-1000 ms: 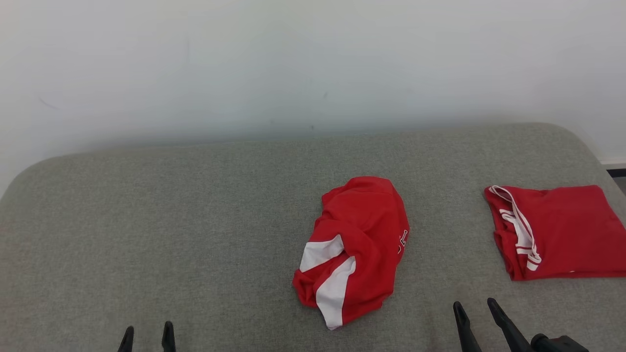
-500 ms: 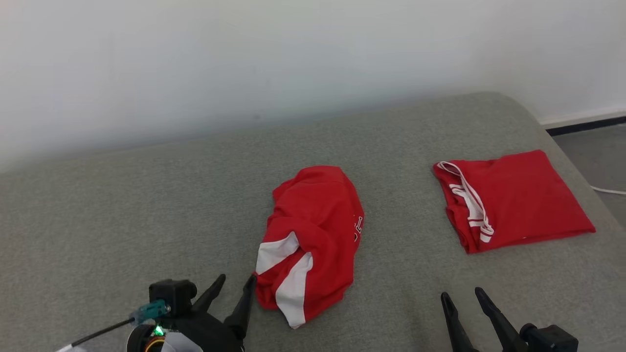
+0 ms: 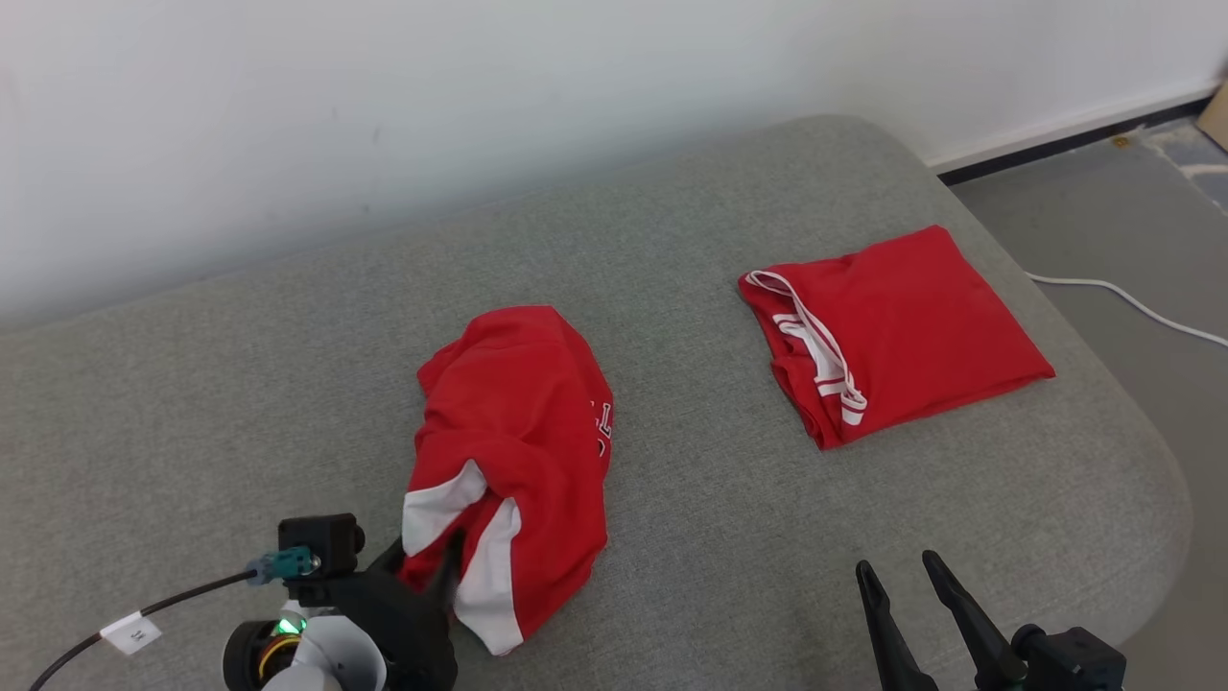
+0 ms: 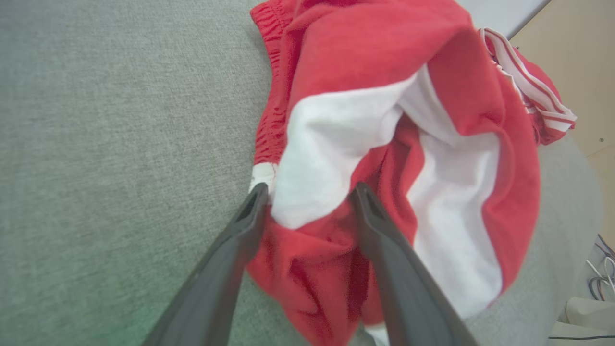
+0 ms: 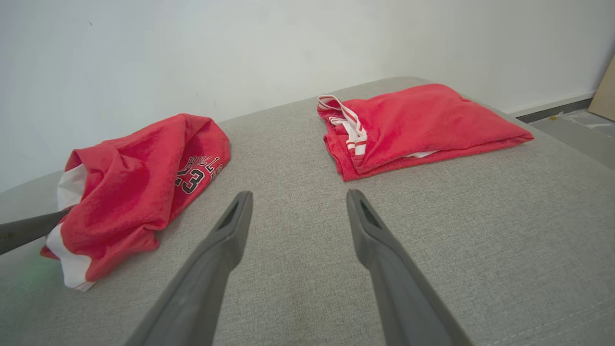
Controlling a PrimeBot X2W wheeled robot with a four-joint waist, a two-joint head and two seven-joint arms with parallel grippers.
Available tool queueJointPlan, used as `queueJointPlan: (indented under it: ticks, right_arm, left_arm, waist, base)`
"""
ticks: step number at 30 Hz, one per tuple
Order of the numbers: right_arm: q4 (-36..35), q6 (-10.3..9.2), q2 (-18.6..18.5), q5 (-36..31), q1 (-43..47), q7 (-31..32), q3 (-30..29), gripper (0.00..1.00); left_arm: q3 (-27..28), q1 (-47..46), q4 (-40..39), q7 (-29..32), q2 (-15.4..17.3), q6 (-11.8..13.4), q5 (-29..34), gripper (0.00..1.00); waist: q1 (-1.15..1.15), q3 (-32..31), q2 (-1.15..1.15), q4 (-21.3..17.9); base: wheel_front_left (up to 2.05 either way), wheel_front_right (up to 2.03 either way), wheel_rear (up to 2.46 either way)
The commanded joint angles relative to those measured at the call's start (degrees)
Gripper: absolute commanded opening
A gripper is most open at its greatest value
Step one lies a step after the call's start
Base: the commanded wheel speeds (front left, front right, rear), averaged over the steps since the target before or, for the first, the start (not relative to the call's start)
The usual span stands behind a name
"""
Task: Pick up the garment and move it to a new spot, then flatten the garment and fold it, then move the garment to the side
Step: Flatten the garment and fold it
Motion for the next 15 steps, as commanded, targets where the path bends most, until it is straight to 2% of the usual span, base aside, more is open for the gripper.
queueJointPlan:
  ticks: [1,2,8,15]
  right_arm:
    - [0.10,-0.15,0.23,0.31,-0.53,-0.29,0.04,1.00]
    - [0.15,-0.15,0.21,0.31,-0.58,-0.22,0.04,1.00]
    - [0.39,-0.15,-0.46,0.25,-0.38,0.04,0.05,1.00]
    - [0.26,-0.15,-0.70,0.36,0.07,0.24,0.66,1.00]
  left_arm:
    - [0.32,-0.72,0.53,-0.55,0.35,0.73,0.33,0.04]
    - [0.48,-0.93,0.78,-1.05,0.25,1.16,0.46,0.00]
    - [0.91,-3.61,-1.73,-9.08,-0.63,4.09,3.52,0.00]
    - [-1.45,-9.59,-9.58,-17.16,-0.76,6.14,10.42,0.00]
  waist:
    - [-0.01,0.58,0.00,-0.80]
    - [-0.01,0.44,0.00,-0.78]
    - [-0.01,-1.18,0.00,0.44]
    - [-0.01,-2.75,0.00,2.26]
  base:
    - [0.00,0.00,0.00]
    - [0.00,0.00,0.00]
    - [0.00,0.00,0.00]
    - [0.00,0.00,0.00]
